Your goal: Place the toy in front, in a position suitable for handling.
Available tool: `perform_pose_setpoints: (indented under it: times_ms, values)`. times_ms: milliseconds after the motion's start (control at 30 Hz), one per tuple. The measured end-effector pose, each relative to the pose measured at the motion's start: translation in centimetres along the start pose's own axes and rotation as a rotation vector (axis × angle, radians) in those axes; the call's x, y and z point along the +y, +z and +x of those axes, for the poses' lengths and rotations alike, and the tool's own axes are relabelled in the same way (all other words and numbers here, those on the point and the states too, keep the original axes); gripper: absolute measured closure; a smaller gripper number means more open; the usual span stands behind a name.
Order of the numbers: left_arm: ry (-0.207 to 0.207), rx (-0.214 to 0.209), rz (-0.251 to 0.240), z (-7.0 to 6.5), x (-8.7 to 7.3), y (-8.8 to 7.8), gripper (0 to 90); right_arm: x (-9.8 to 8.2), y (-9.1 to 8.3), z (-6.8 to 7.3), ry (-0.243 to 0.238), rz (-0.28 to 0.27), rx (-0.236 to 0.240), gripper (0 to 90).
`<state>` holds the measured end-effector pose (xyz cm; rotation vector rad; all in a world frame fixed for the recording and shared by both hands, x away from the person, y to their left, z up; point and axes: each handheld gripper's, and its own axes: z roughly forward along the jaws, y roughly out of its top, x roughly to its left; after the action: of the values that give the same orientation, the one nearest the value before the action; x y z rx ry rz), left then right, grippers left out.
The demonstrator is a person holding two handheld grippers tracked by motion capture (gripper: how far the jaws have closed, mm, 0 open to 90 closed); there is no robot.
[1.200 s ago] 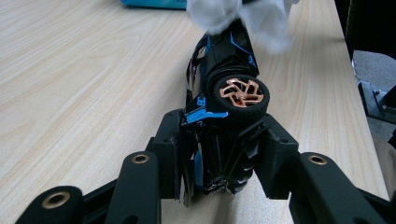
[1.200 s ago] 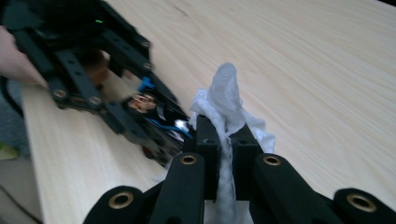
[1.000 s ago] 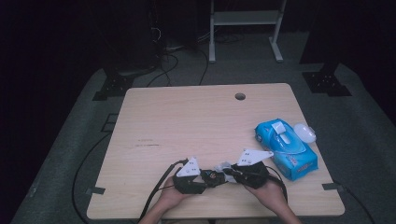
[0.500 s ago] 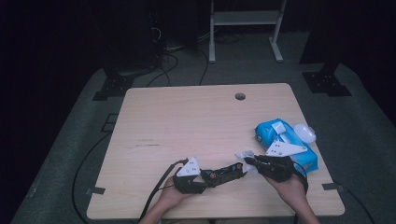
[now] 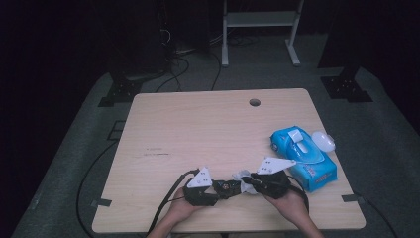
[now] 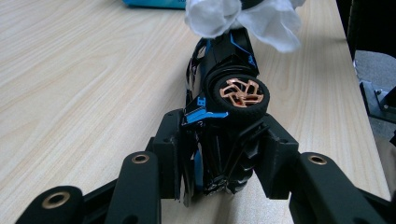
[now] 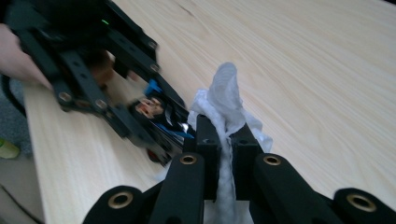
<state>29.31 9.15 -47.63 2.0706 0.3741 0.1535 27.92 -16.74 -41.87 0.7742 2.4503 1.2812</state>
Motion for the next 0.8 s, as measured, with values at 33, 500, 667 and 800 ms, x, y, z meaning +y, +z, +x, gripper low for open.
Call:
perform_pose_setpoints:
  times_ms: [33,500,667,800]
  values:
    - [0.0,-0.001,0.0,0.0,0.0,0.0,57.8,-0.2,-0.1,-0.3,0.011,-0.002,-0.004,85.1]
    - [-0.002,-0.002,0.0,0.0,0.0,0.1,57.8,0.2,-1.7,-0.7,0.036,-0.043,-0.027,85.1]
    - [0.0,-0.001,0.0,0.0,0.0,0.1,57.9,1.7,-0.2,1.3,0.004,-0.047,0.051,85.1]
    - [-0.003,-0.001,-0.003,0.0,0.0,0.1,57.8,2.1,1.6,2.3,0.005,-0.027,0.097,85.1]
